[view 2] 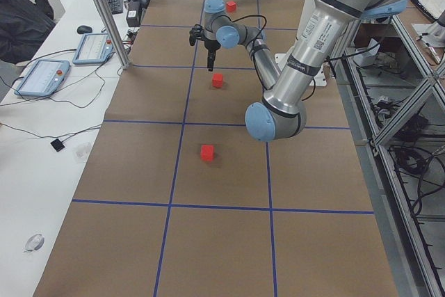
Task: Form red blocks into L shape at center
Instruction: 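Reach the left gripper down to the center red cube and grasp it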
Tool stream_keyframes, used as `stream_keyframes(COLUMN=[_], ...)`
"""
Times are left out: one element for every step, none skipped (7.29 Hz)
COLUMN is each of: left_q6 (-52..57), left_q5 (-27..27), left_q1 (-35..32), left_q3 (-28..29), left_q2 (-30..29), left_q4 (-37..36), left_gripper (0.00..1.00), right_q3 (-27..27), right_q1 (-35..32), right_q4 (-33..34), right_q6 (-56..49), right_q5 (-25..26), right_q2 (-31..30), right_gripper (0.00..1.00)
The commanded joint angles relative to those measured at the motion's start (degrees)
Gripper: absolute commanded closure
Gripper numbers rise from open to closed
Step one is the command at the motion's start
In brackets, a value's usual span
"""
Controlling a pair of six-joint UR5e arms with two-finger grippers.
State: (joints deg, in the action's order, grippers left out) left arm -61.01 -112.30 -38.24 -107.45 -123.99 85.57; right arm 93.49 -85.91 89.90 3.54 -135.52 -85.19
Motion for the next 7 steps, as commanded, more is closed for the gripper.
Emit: stream_keyframes(left_q6=[-1.92, -2.96, -2.98, -2.89, -2.8, -2.71, -2.89], left_q5=[8.88, 9.89, 9.9, 9.9, 9.9, 9.9, 9.9], left_q1=[5.78, 6.42, 6.43, 6.43, 6.43, 6.43, 6.6], left_q3=[5.21, 8.71, 11.18, 11.82, 11.91, 12.17, 12.61], left_q2=[-2.13, -2.22, -2.13, -2.22, -2.05, -2.05, -2.13], left_q4=[4.04, 8.6, 11.43, 11.8, 11.72, 11.72, 11.72], left_gripper=[0.0, 0.0, 0.0, 0.0, 0.01, 0.01, 0.01], right_q3=[-0.33, -0.68, -1.11, -1.21, -1.47, -1.56, -1.65], right_q1=[0.04, 0.04, 0.13, 0.13, 0.13, 0.13, 0.05], right_q4=[-0.17, 0.01, -0.08, 0.01, 0.01, 0.01, 0.01], right_q6=[0.15, 0.59, 0.5, 0.59, 0.59, 0.59, 0.5], right_q5=[-0.36, -0.54, -0.54, -0.54, -0.54, -0.62, -0.63], right_q2=[-0.15, -0.15, 0.28, 0.29, 0.29, 0.29, 0.29], right_gripper=[0.01, 0.01, 0.01, 0.01, 0.01, 0.01, 0.01])
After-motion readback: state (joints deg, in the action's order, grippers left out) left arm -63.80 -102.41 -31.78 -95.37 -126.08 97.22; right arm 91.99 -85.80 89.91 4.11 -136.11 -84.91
